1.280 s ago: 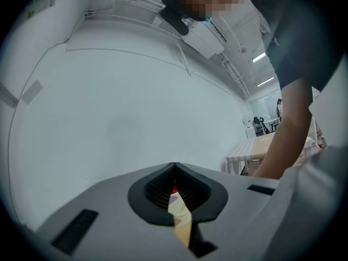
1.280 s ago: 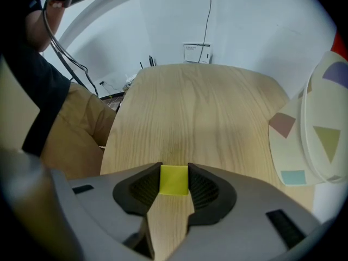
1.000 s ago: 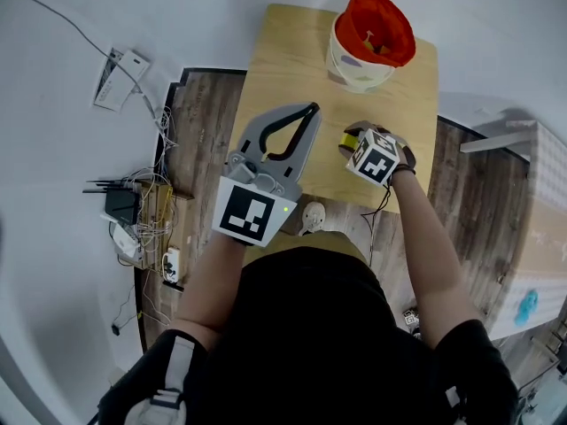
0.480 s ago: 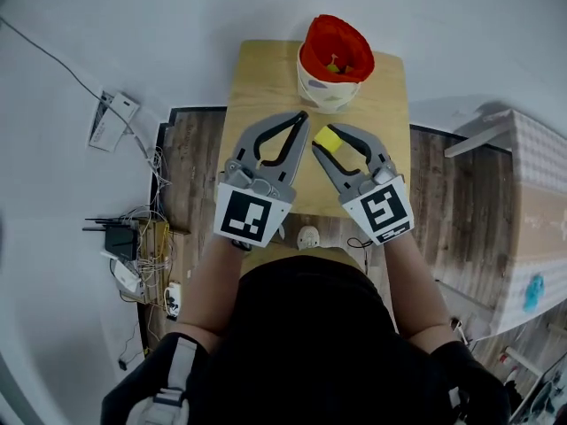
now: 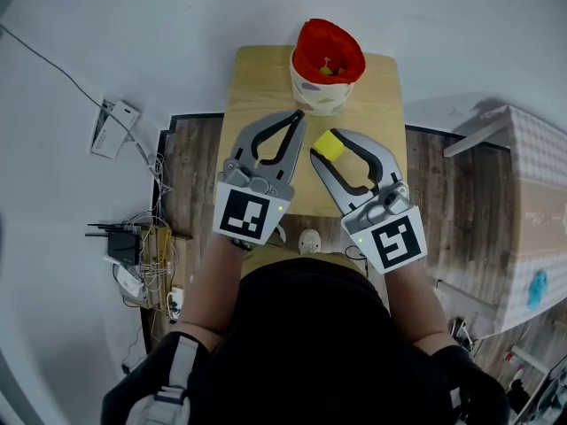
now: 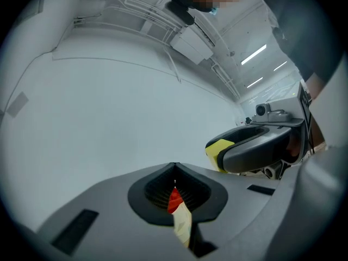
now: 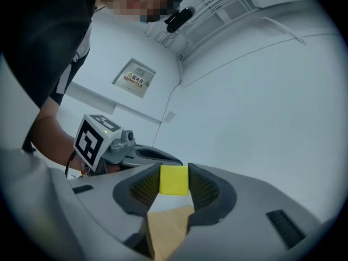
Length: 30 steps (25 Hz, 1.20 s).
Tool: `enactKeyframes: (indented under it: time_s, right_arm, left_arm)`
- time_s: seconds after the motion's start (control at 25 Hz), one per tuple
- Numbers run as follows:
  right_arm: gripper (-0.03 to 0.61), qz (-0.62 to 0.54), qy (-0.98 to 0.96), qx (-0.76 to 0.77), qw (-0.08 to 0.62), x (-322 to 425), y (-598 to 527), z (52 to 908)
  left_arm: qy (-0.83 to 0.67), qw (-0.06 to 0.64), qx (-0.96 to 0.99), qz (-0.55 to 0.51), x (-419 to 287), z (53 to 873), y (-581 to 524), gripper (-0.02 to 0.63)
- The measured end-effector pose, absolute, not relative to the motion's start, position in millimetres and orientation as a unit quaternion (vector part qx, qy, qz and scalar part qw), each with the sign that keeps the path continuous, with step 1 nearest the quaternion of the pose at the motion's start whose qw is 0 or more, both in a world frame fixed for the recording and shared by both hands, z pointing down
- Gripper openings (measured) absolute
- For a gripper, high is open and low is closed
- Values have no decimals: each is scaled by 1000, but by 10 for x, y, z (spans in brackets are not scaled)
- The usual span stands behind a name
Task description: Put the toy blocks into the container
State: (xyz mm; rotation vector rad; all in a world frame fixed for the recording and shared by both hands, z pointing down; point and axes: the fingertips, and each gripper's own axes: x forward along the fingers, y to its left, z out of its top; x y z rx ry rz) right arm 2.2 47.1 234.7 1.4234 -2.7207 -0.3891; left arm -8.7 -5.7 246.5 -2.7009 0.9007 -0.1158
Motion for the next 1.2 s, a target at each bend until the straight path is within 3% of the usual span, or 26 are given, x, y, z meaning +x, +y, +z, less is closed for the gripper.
enactKeyframes:
  time_s: [0.4, 1.2]
  right_arm:
    - [161, -120, -880, 459, 31, 71, 252, 2354]
    - [161, -70, -855, 507, 84, 423, -1418, 2638]
  left_arm:
    - [291, 140, -945, -41, 19, 2546, -185, 9]
    - [223, 101, -969, -34, 381, 2661, -1794, 9]
